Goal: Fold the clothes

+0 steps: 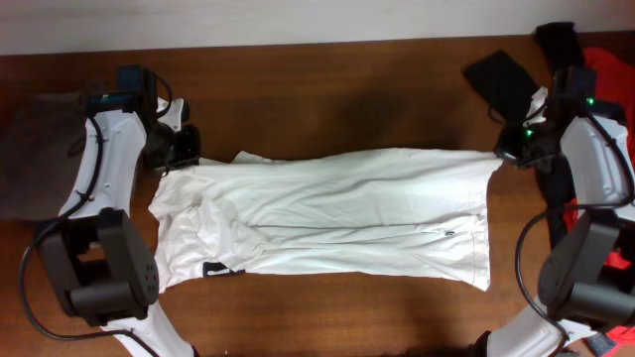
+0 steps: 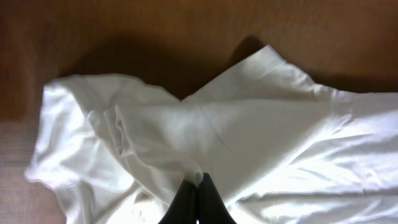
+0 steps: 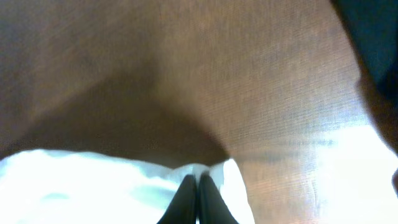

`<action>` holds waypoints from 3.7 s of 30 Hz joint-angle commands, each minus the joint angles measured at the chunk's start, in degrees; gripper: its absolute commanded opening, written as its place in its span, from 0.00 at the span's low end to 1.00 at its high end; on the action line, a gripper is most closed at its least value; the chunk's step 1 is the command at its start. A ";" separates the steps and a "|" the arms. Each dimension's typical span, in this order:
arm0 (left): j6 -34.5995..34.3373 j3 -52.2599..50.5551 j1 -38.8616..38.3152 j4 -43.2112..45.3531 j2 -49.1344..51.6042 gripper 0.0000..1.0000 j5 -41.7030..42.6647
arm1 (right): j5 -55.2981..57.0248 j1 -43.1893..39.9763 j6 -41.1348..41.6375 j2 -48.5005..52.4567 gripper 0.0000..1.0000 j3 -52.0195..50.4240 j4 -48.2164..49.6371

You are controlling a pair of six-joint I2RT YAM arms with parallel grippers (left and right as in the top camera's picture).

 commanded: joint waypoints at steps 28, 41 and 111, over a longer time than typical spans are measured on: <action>-0.15 0.63 8.87 -26.69 -3.58 0.00 1.64 | 9.81 0.26 -2.71 -3.37 0.04 -4.55 -23.87; -0.15 -9.46 8.83 -23.87 -3.58 0.00 0.33 | 9.77 0.26 -3.52 -3.37 0.04 -5.99 -24.39; -10.25 -17.77 -3.80 -6.10 -9.99 0.32 -9.53 | -2.95 -7.34 -12.39 -3.04 0.80 -19.67 -10.54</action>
